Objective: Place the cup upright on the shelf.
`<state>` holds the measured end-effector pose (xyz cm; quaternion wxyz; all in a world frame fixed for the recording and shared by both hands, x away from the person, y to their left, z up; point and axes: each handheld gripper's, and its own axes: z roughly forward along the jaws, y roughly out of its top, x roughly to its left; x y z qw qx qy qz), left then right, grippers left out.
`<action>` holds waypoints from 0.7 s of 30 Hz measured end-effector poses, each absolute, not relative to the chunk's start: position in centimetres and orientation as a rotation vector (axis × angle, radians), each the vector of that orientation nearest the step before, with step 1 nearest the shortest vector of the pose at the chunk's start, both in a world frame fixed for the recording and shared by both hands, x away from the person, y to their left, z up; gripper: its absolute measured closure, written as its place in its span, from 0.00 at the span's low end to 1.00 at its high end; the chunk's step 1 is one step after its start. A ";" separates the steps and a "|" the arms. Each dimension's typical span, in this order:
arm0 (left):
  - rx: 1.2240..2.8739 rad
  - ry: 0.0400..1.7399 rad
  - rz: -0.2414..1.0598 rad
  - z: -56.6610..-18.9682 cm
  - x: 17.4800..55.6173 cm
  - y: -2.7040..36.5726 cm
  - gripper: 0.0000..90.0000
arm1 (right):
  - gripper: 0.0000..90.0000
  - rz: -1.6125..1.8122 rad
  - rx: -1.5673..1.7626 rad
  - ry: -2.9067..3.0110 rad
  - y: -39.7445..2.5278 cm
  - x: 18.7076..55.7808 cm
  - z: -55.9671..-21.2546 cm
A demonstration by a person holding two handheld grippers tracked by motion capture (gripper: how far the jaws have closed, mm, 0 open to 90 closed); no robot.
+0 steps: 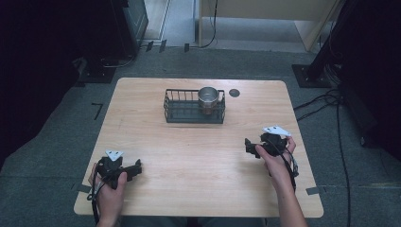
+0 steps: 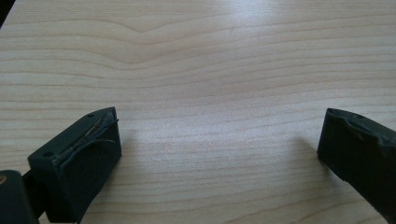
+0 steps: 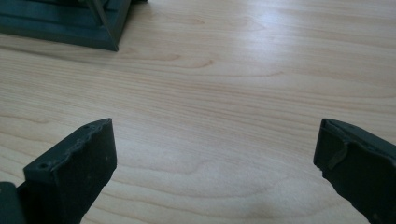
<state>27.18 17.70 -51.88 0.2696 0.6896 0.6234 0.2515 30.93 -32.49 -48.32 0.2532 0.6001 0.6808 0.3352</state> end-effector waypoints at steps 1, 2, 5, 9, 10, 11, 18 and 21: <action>1.859 1.680 0.678 -51.9 27.2 17.7 0.00 | 0.00 0.909 1.632 1.849 -32.7 30.8 -48.4; 1.858 1.680 0.678 -51.9 27.2 17.7 0.00 | 0.00 0.907 1.642 1.844 -32.9 30.5 -48.6; 1.859 1.680 0.678 -51.9 27.2 17.7 0.00 | 0.00 0.904 1.650 1.839 -33.2 30.3 -48.8; 1.858 1.680 0.678 -51.9 27.2 17.7 0.00 | 0.00 0.898 1.659 1.833 -33.7 29.8 -49.2; 1.859 1.680 0.678 -51.9 27.2 17.7 0.00 | 0.00 0.895 1.666 1.831 -33.8 29.7 -49.3; 1.859 1.680 0.678 -51.9 27.2 17.7 0.00 | 0.00 0.895 1.668 1.829 -34.0 29.6 -49.4; 1.859 1.680 0.678 -51.9 27.2 17.7 0.00 | 0.00 0.885 1.692 1.813 -34.9 28.7 -49.9; 1.859 1.680 0.678 -51.9 27.2 17.7 0.00 | 0.00 0.877 1.703 1.808 -35.3 28.4 -50.2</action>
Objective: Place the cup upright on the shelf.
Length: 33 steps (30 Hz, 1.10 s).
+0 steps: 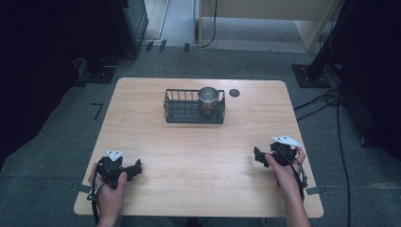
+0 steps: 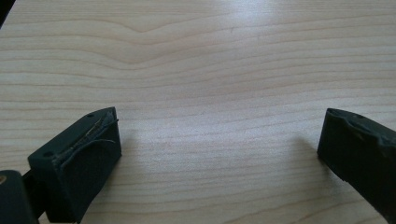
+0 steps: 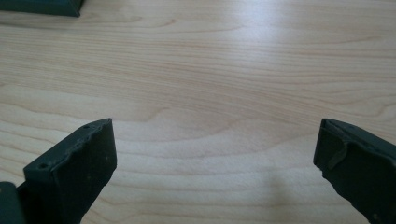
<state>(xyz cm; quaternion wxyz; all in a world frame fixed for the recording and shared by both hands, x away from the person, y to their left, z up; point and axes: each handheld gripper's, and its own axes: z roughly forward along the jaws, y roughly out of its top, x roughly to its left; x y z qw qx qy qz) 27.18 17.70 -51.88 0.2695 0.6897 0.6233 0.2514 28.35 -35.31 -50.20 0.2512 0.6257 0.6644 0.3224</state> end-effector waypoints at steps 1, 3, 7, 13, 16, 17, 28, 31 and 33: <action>1.859 1.680 0.678 -51.9 27.2 17.7 0.00 | 0.00 0.873 1.707 1.803 -35.6 28.1 -50.3; 1.859 1.680 0.678 -51.9 27.2 17.7 0.00 | 0.00 0.868 1.713 1.798 -36.0 27.9 -50.4; 1.860 1.680 0.679 -51.9 27.2 17.7 0.00 | 0.00 0.858 1.731 1.784 -36.7 27.2 -50.7; 1.859 1.680 0.678 -51.9 27.2 17.7 0.00 | 0.00 0.843 1.757 1.769 -37.7 26.3 -51.2; 1.859 1.681 0.678 -51.9 27.2 17.7 0.00 | 0.00 0.834 1.771 1.758 -38.3 25.7 -51.5; 1.859 1.681 0.678 -51.9 27.2 17.7 0.00 | 0.00 0.834 1.771 1.758 -38.3 25.7 -51.5; 1.858 1.681 0.678 -51.9 27.2 17.7 0.00 | 0.00 0.802 1.808 1.734 -40.1 23.9 -52.1; 1.859 1.680 0.678 -51.9 27.2 17.7 0.00 | 0.00 0.795 1.813 1.732 -40.3 23.6 -52.3; 1.859 1.681 0.678 -51.9 27.2 17.7 0.00 | 0.00 0.789 1.820 1.728 -40.5 23.2 -52.4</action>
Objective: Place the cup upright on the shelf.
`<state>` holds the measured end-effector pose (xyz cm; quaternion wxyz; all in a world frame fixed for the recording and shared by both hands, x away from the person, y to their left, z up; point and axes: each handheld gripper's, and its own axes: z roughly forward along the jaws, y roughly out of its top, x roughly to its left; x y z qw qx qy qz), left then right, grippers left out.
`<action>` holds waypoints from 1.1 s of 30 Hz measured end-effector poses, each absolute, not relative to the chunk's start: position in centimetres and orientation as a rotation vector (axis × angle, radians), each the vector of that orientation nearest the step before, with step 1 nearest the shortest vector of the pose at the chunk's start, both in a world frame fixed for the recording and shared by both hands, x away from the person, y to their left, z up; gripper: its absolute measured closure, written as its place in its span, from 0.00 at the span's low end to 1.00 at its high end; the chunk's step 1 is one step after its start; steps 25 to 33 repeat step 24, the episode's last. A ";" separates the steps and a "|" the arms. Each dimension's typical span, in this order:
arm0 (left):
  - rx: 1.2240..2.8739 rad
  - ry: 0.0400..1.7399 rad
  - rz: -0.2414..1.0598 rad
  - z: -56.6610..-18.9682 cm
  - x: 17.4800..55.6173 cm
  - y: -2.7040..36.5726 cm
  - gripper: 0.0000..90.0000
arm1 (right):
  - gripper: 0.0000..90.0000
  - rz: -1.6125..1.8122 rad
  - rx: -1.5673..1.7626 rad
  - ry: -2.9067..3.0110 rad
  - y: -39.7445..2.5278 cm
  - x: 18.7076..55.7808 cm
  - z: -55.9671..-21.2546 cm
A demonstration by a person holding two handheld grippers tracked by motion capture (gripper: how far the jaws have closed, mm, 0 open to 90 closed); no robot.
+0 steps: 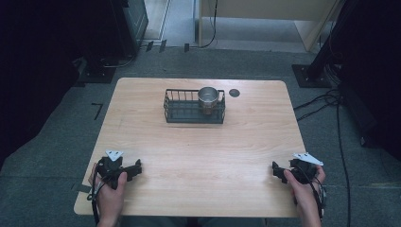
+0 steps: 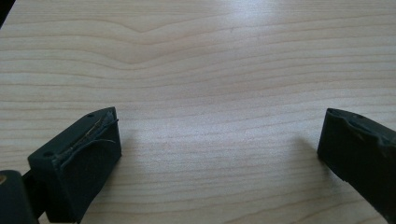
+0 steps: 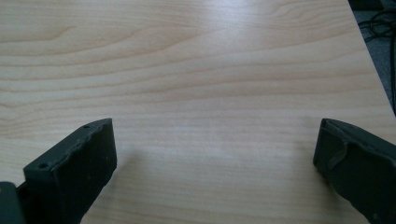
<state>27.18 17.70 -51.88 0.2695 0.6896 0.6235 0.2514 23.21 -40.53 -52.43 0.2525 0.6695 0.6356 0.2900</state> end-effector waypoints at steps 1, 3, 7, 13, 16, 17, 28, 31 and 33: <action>1.858 1.680 0.678 -51.9 27.2 17.7 0.00 | 0.00 0.779 1.815 1.727 -40.7 22.9 -52.5; 1.859 1.680 0.678 -51.9 27.2 17.7 0.00 | 0.00 0.773 1.812 1.727 -40.8 22.7 -52.5; 1.858 1.680 0.678 -51.9 27.2 17.7 0.00 | 0.00 0.744 1.801 1.734 -41.0 22.0 -52.6; 1.859 1.680 0.677 -51.9 27.2 17.7 0.00 | 0.00 0.750 1.789 1.740 -41.4 20.9 -52.7; 1.859 1.680 0.677 -51.9 27.2 17.7 0.00 | 0.00 0.755 1.775 1.754 -41.4 20.8 -52.7; 1.859 1.680 0.677 -51.9 27.2 17.7 0.00 | 0.00 0.760 1.772 1.759 -41.5 20.7 -52.7; 1.859 1.680 0.677 -51.9 27.2 17.7 0.00 | 0.00 0.763 1.771 1.761 -41.5 20.7 -52.7; 1.859 1.680 0.677 -51.9 27.2 17.7 0.00 | 0.00 0.763 1.771 1.761 -41.5 20.7 -52.7; 1.859 1.680 0.677 -51.9 27.2 17.7 0.00 | 0.00 0.763 1.771 1.761 -41.5 20.7 -52.7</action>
